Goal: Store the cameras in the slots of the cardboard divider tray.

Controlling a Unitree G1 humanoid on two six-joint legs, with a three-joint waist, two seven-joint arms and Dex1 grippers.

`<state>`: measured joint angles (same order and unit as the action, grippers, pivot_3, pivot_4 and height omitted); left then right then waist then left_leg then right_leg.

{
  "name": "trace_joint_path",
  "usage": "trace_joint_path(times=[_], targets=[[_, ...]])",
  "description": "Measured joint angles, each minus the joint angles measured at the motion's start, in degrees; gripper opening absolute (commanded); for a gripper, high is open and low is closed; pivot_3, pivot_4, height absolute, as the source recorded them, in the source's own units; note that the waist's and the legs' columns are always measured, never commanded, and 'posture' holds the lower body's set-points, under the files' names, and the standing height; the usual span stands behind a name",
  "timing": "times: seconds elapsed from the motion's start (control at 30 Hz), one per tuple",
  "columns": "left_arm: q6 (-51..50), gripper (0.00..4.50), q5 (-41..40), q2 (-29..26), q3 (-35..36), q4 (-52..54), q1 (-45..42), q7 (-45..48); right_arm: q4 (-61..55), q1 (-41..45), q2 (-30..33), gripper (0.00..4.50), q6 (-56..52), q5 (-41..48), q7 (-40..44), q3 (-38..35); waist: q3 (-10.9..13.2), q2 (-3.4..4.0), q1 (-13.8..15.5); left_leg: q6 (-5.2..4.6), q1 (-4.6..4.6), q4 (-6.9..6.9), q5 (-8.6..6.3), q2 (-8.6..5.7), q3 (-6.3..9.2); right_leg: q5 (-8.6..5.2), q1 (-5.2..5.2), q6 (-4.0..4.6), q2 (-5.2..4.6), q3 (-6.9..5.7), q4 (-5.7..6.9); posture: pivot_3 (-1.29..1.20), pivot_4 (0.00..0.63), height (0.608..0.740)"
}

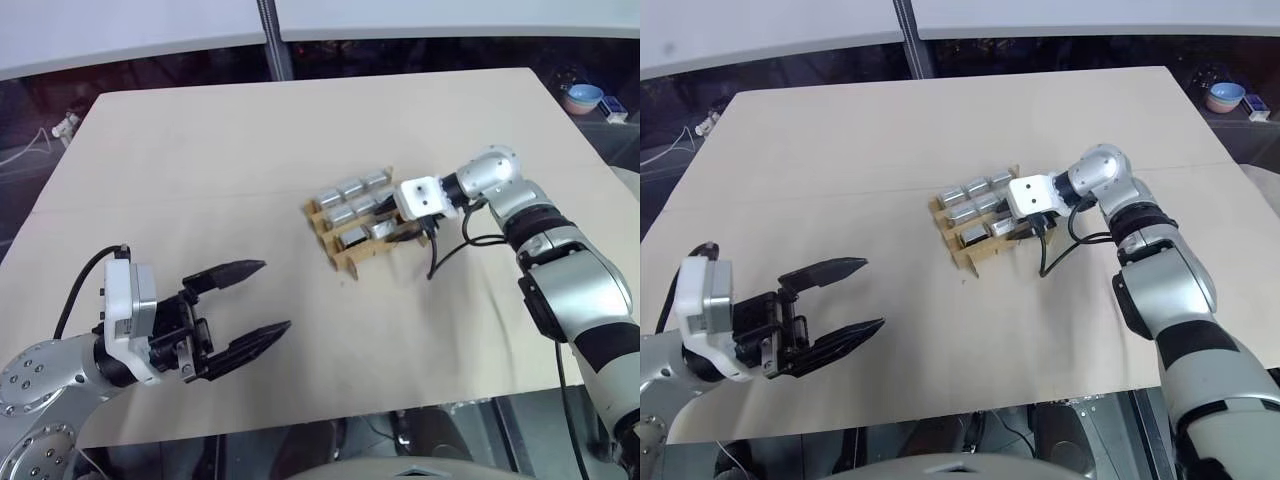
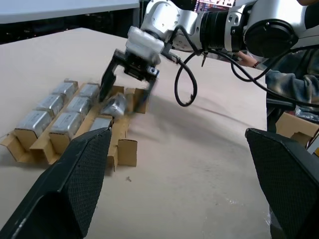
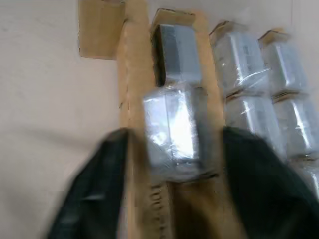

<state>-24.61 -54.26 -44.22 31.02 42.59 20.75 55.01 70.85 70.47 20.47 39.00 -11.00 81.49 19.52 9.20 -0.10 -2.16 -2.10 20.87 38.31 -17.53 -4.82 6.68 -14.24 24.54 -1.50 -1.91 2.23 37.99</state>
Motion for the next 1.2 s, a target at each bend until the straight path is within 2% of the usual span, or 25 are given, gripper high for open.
trace_joint_path(times=[0.1,0.2,0.3,0.37,0.5,0.67,0.87,0.9,1.2], targets=[[0.0,4.5,0.0,0.0,-0.1,0.0,-0.5,0.0,-0.4,-0.3,0.8,4.46,-0.6,0.1,-2.4,-1.0,0.0,0.02,-0.1,0.0,0.01,0.0,0.0,0.0,0.0,0.0,0.04,0.0,0.01,0.01,0.03,0.0,0.15,0.74],[0.0,4.5,0.0,0.0,-0.4,0.0,-1.5,0.0,-5.8,-1.9,2.5,4.46,-5.9,4.7,-3.8,-6.0,0.0,0.01,-0.1,0.0,0.08,0.0,0.0,0.0,0.01,0.0,0.08,0.0,0.0,0.01,0.0,0.0,0.15,0.74],[0.1,4.5,0.1,0.1,-1.2,-0.6,-2.5,0.4,-24.9,-9.8,7.5,4.46,-13.1,10.7,-3.4,-10.4,0.0,0.0,0.5,-0.01,0.19,-0.01,0.0,0.0,0.11,0.0,0.1,0.0,-0.01,-0.1,-0.08,0.0,0.15,0.74],[0.1,4.5,0.1,0.1,-1.8,-1.4,-3.0,0.6,-33.8,-15.4,10.6,4.46,-14.9,11.2,-3.9,-10.8,0.0,0.0,1.0,-0.01,0.23,0.0,-0.01,0.0,0.1,0.0,0.14,0.0,-0.02,-0.11,-0.1,0.0,0.15,0.74],[0.1,4.5,0.3,-0.2,-3.5,-3.3,-5.8,1.7,-43.6,-22.7,12.4,4.46,-17.8,9.1,-5.8,-8.5,0.0,0.02,0.8,0.01,0.11,0.02,0.0,0.01,-0.1,0.0,0.17,0.0,0.01,0.09,0.1,0.0,0.15,0.74],[0.1,4.5,0.7,-0.5,-4.2,-3.9,-6.9,2.6,-45.8,-23.0,10.5,4.46,-18.8,6.6,-10.0,-6.2,0.0,0.01,0.4,0.02,0.06,0.05,0.02,0.01,-0.12,0.01,0.15,0.0,0.01,0.09,0.16,0.0,0.15,0.74],[0.1,4.5,0.7,-0.5,-3.7,-3.8,-5.5,2.7,-41.0,-21.7,8.2,4.46,-16.5,4.0,-14.9,-3.8,0.0,0.0,0.3,0.02,0.1,0.02,0.01,0.01,-0.09,0.01,0.15,0.01,0.01,0.07,0.06,0.0,0.15,0.74],[0.1,4.5,0.7,-0.5,-3.5,-3.8,-5.0,2.7,-40.4,-21.5,8.2,3.94,-16.1,3.8,-15.4,-3.8,0.0,0.0,0.3,0.02,0.1,0.02,0.01,0.01,-0.09,0.01,0.15,0.01,0.01,0.07,0.06,0.0,0.15,0.74],[0.1,4.5,0.7,-0.4,-2.3,-3.1,-3.8,2.5,-37.0,-18.9,6.8,3.94,-13.7,2.8,-17.6,-2.5,0.0,0.0,0.2,0.02,0.09,0.02,0.01,0.01,-0.09,0.01,0.15,0.01,0.01,0.08,0.06,0.0,0.15,0.74]])
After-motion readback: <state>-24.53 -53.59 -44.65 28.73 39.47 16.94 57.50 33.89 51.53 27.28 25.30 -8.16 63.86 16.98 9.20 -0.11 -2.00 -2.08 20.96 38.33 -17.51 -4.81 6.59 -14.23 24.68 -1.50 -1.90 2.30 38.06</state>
